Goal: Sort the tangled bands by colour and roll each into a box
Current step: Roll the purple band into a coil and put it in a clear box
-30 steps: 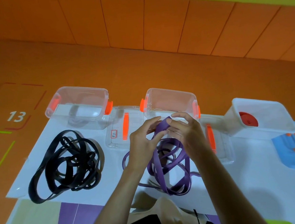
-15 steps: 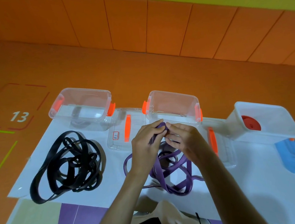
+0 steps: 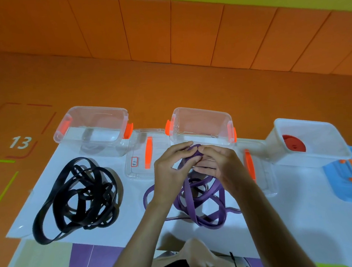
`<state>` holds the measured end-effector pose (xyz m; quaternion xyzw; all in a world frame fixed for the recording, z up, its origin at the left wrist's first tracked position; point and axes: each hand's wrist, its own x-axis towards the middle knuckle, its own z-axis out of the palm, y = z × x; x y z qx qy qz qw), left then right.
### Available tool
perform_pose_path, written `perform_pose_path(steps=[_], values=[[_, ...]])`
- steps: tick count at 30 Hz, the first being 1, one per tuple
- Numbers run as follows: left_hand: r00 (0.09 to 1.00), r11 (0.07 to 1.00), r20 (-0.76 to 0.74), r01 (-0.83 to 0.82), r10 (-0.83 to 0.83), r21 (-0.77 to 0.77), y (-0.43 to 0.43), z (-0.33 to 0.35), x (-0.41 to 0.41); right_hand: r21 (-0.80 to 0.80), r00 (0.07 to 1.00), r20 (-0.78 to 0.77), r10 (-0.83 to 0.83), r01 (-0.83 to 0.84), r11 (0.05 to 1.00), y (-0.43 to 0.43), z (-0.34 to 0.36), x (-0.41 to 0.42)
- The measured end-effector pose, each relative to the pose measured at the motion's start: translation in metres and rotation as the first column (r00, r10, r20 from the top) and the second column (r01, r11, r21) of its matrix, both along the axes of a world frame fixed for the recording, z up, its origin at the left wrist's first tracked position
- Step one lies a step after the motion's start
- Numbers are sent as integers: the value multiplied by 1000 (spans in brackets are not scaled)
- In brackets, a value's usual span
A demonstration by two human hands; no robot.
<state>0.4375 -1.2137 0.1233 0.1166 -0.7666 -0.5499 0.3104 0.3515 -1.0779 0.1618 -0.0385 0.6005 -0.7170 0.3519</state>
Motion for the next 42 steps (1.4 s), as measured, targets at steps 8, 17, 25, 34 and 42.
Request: perform_pose_path(steps=[8,17,25,34,42], values=[[998,954,13,60,-66,294,-7,16,1,-68,998,62,31,-27,997,0,10,-2],[993,920,-92,99,-69,380,-12,45,-6,57,961,-269,64,-50,997,-1,40,-6],[983,930,-129,168,-132,326,-21,51,1,-78,982,-185,41,-56,995,-6,53,-1],[982,960,-170,124,-83,251,-24,60,3,-109,992,-127,-26,12,994,-16,64,5],[994,932,-92,81,-51,352,-24,48,10,154,940,-338,58,-5,988,-17,59,12]])
